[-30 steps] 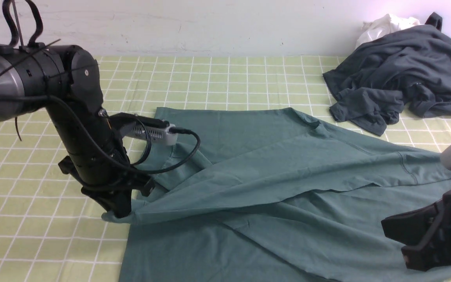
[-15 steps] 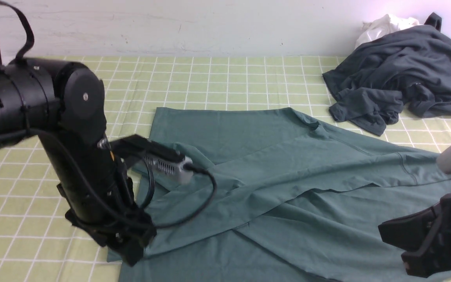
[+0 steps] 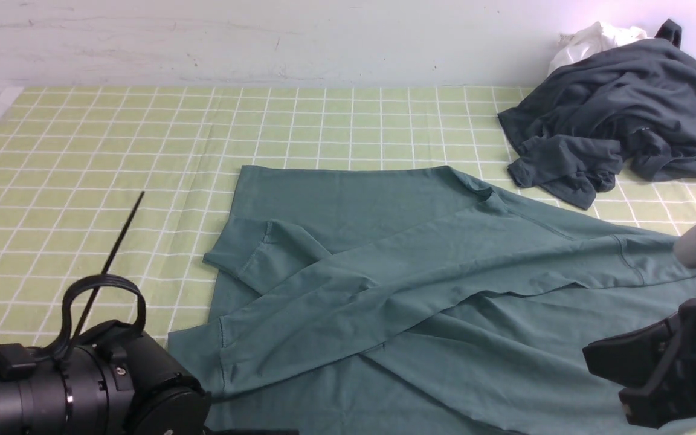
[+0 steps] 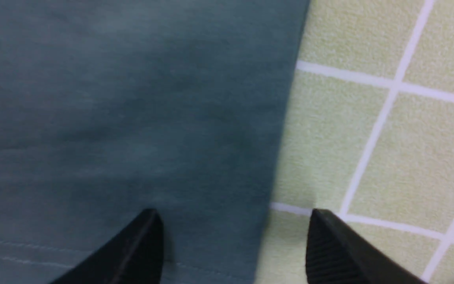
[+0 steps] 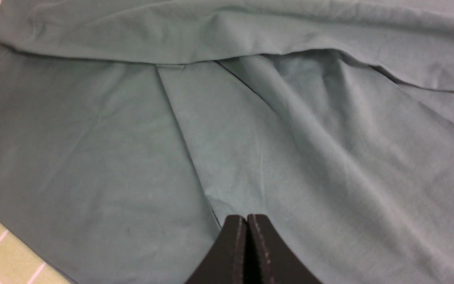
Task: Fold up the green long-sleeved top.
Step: Use both arms simultaneously to clamp the lower edge of the clothing fabric
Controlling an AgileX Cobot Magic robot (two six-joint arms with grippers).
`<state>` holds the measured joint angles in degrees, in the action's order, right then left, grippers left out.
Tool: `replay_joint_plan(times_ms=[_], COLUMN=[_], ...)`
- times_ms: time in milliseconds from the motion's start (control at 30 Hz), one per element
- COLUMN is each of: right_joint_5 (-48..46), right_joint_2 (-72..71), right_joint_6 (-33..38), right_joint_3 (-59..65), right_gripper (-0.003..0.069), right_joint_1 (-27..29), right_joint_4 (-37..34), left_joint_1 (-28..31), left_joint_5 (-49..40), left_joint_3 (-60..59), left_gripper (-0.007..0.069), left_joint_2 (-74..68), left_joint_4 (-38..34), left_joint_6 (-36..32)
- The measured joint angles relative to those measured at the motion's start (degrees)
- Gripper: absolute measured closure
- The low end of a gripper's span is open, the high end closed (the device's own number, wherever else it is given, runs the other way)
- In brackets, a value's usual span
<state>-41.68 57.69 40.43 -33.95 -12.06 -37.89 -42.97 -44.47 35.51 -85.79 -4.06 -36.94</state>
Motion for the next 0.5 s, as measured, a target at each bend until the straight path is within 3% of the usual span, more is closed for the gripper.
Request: replay_joint_plan(times_ms=[100, 233, 367, 500], right_joint_5=[0.0, 0.0, 0.0, 0.0], right_joint_2=[0.0, 0.0, 0.0, 0.0], right_joint_6=[0.0, 0.0, 0.5, 1.4], right_joint_3=[0.0, 0.0, 0.0, 0.0], right_gripper=[0.0669, 0.0669, 0.0669, 0.0669], right_joint_1=[0.0, 0.0, 0.0, 0.0], right_joint_4=[-0.2, -0.6, -0.7, -0.7], left_joint_1=[-0.1, -0.1, -0.1, -0.1], left_joint_5=[1.0, 2.0, 2.6, 2.6], left_joint_3=[-0.3, -0.3, -0.2, -0.2], left_gripper=[0.0202, 0.0340, 0.0539, 0.0613], left_joint_2=[-0.6, -0.9, -1.0, -1.0], left_joint_4=[-0.3, 0.5, 0.7, 0.6], left_joint_6=[-0.5, -0.5, -0.5, 0.7])
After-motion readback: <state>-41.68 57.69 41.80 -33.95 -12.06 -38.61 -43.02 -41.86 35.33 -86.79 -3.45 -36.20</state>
